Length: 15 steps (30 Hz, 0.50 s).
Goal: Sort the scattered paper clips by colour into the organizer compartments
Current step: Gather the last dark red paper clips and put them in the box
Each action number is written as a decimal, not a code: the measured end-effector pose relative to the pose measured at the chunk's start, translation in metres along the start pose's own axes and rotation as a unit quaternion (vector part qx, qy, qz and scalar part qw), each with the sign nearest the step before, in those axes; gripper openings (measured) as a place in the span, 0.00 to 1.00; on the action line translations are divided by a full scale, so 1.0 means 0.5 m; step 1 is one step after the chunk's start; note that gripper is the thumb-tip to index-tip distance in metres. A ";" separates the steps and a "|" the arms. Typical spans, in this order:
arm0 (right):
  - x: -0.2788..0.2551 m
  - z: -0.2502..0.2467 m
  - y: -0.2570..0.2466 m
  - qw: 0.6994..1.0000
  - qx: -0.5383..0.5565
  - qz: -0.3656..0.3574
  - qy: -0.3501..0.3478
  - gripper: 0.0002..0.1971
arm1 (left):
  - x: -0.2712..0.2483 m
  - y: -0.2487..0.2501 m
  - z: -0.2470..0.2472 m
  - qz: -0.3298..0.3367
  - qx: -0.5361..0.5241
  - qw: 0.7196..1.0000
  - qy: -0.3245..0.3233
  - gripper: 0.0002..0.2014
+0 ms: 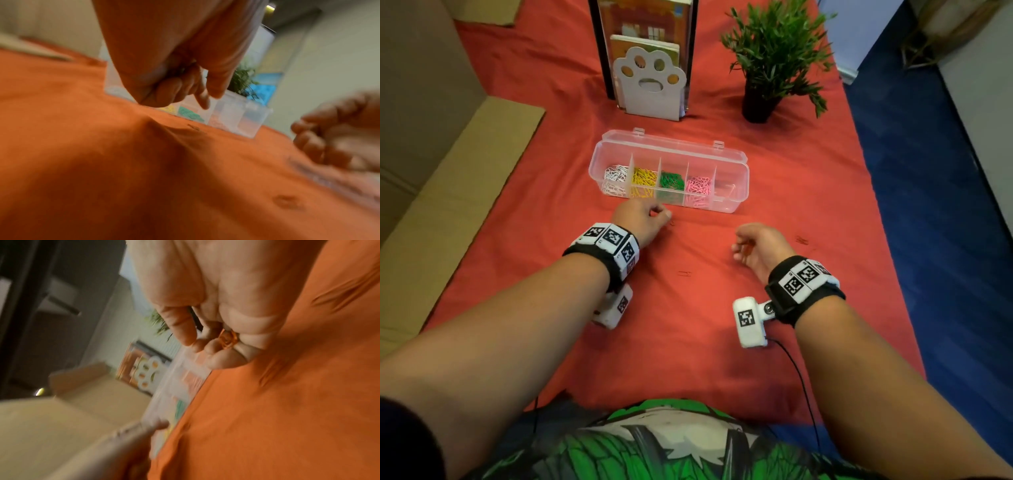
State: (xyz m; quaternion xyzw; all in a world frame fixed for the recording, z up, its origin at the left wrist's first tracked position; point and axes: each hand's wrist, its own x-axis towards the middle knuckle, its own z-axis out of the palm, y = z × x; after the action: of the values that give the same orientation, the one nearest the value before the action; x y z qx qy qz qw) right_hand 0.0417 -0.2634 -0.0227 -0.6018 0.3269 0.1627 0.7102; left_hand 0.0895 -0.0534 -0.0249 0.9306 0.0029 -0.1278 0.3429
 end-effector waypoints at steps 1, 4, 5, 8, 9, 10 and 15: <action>0.001 -0.017 -0.001 1.000 0.006 -0.002 0.017 0.11 | 0.003 0.001 0.005 0.034 0.054 0.998 0.005 0.12; 0.015 -0.057 0.003 0.964 -0.249 -0.068 0.067 0.09 | 0.011 0.002 0.018 0.099 0.155 0.983 -0.007 0.15; 0.018 -0.063 0.004 0.925 -0.357 -0.098 0.083 0.09 | 0.014 0.000 0.022 0.102 0.182 0.978 -0.016 0.16; 0.025 -0.062 0.019 0.818 -0.543 -0.162 0.099 0.15 | 0.016 -0.003 0.029 0.097 0.221 0.970 -0.022 0.14; 0.027 -0.060 0.026 0.797 -0.570 -0.178 0.097 0.16 | 0.013 0.001 0.032 0.098 0.219 0.971 -0.019 0.13; 0.027 -0.056 0.031 0.780 -0.589 -0.189 0.095 0.16 | 0.010 0.004 0.033 0.096 0.212 0.972 -0.017 0.11; 0.023 -0.045 0.038 0.728 -0.647 -0.211 0.084 0.13 | 0.001 0.020 0.029 0.005 0.088 0.996 -0.030 0.07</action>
State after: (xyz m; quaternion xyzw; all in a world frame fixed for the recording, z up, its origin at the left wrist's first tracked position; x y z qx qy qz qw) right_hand 0.0320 -0.2825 -0.0459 -0.9802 0.0653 0.1294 0.1347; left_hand 0.0875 -0.0702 -0.0291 0.9529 -0.0229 -0.1534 0.2607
